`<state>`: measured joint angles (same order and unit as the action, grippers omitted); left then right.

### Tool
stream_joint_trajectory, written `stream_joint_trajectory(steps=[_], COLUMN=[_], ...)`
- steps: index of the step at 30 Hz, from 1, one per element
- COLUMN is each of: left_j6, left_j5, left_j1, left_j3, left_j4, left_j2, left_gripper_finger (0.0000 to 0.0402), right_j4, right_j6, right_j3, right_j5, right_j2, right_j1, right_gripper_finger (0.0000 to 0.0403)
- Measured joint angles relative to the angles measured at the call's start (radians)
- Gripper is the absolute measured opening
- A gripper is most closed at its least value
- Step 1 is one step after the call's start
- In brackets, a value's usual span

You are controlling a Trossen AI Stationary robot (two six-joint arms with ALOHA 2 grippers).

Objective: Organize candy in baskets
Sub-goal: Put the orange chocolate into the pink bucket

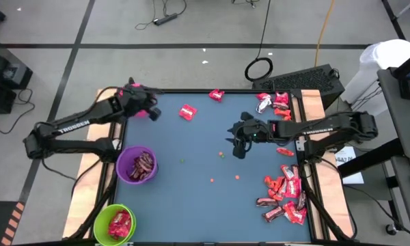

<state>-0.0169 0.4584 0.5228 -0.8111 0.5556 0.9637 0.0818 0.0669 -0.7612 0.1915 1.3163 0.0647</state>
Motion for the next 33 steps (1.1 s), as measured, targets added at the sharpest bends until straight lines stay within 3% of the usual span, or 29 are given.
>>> stream_joint_trajectory(steps=[4,13,18,27,30,33], left_j6=[-0.002,0.003,0.015,0.031,0.030,0.031], left_j5=[0.076,0.053,0.002,0.006,-0.001,-0.087], left_j1=[0.123,0.316,0.324,0.328,0.317,0.286], left_j3=[0.000,0.000,0.001,0.000,-0.018,-0.033], left_j4=[0.110,0.144,0.140,0.140,0.136,0.092], left_j2=[0.005,0.057,0.082,0.081,0.074,0.045], left_gripper_finger=[0.0038,0.0038,0.0067,0.0174,0.0190,0.0195], right_j4=[0.001,-0.001,-0.001,0.003,0.003,-0.008], right_j6=[0.000,-0.003,-0.002,-0.003,-0.003,0.000], right_j3=[0.000,0.000,0.000,0.000,0.000,0.000], right_j5=[0.016,0.020,0.020,0.020,0.020,0.021], right_j2=[0.035,0.074,0.074,0.074,0.074,0.074], right_j1=[0.001,0.001,0.001,0.001,0.001,0.001], right_gripper_finger=[0.0164,0.0164,0.0164,0.0164,0.0164,0.0164])
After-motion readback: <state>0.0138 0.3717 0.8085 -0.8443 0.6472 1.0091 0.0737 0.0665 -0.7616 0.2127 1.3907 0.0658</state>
